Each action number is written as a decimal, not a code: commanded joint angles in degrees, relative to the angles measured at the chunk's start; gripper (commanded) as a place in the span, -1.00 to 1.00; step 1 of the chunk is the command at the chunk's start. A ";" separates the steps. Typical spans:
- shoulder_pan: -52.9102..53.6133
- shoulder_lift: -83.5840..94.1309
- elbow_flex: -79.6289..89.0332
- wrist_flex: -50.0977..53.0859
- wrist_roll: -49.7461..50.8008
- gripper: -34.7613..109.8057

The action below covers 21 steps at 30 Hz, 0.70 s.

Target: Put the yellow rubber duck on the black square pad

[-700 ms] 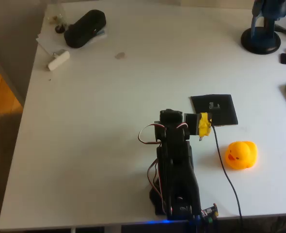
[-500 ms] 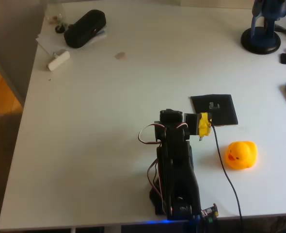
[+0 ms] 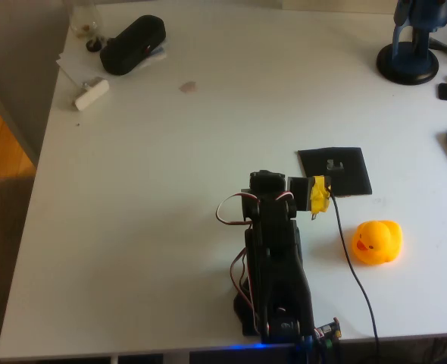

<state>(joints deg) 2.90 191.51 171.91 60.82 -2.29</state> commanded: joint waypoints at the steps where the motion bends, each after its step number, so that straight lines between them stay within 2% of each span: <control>1: 0.18 1.05 -2.72 -0.70 -1.32 -0.35; 21: 0.18 0.88 -29.09 -0.70 -1.49 -0.35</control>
<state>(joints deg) 2.99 192.04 146.07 60.82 -2.29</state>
